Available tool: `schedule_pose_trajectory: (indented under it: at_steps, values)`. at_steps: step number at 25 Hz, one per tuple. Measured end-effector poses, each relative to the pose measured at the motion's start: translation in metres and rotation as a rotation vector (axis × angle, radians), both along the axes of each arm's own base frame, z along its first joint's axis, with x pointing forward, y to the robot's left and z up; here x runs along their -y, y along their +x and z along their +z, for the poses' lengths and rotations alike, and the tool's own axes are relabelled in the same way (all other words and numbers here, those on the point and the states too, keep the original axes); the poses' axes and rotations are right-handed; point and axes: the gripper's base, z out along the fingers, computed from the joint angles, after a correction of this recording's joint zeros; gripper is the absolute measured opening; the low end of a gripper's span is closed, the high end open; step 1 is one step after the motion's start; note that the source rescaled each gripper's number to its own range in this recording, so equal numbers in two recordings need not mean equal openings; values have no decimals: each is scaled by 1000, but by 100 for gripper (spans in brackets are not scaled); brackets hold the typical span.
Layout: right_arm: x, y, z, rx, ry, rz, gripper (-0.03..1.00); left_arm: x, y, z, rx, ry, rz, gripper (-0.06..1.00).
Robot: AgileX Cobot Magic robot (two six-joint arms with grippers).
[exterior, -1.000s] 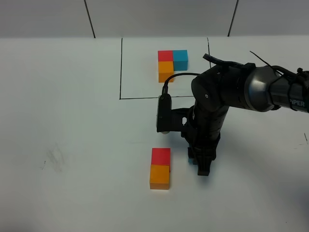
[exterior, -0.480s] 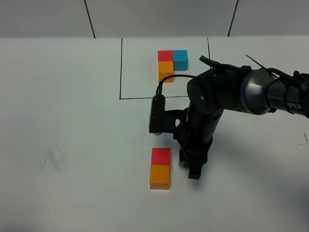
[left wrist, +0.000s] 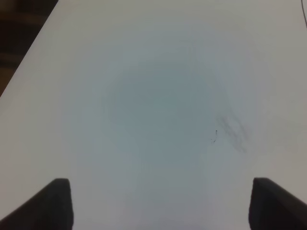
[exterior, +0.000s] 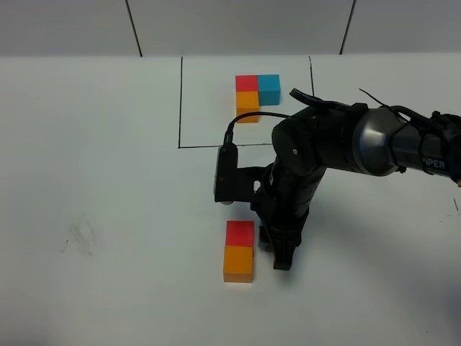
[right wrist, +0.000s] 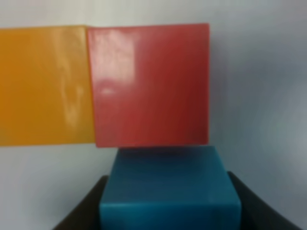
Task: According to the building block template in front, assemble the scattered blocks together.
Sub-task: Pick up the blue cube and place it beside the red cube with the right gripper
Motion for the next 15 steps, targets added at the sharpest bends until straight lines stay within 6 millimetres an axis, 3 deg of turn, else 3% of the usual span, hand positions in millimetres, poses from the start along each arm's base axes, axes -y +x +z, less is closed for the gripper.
schedule_pose_trajectory:
  at_steps: [15]
  values:
    - [-4,0,-17,-22,-6,-7,26,0,0,0,0,1,-1,68]
